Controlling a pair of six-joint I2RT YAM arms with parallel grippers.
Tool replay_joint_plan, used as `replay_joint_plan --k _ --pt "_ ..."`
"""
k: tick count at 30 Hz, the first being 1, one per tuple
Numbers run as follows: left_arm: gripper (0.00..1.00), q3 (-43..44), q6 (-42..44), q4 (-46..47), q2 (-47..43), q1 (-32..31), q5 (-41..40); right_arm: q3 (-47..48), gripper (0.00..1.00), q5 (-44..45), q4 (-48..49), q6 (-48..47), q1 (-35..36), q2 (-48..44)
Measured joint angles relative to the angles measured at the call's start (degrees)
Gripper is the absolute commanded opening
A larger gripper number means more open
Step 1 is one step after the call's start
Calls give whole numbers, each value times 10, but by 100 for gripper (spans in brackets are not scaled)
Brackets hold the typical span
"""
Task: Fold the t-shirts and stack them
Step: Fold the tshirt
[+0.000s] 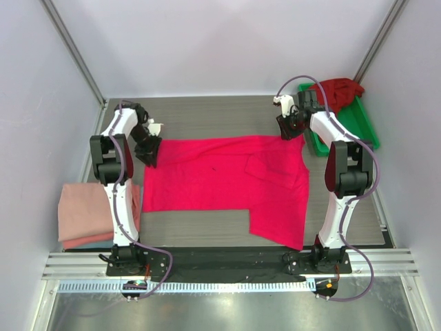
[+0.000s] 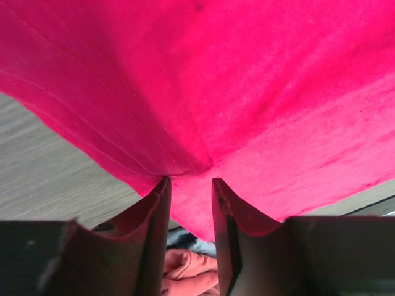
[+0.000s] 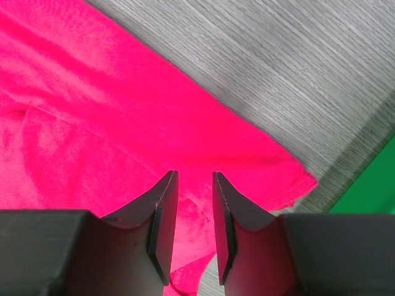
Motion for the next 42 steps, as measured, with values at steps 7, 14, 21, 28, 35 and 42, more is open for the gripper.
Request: replay_joint_plan --k 7,14,21,28,35,42 --pt "18 26 -1 -5 15 0 -10 0 34 0 0 0 0 0" --pt "26 22 -3 -2 14 0 -20 0 34 0 0 0 0 0" --pt "5 22 -10 1 14 -5 -40 0 34 0 0 0 0 0" --pt "0 18 -11 9 10 -8 -65 0 34 0 1 0 0 0" --pt "0 14 4 44 -36 -10 -108 0 34 0 1 0 -1 0" --pt "7 17 14 54 -77 -10 -123 0 34 2 3 -1 -5 2"
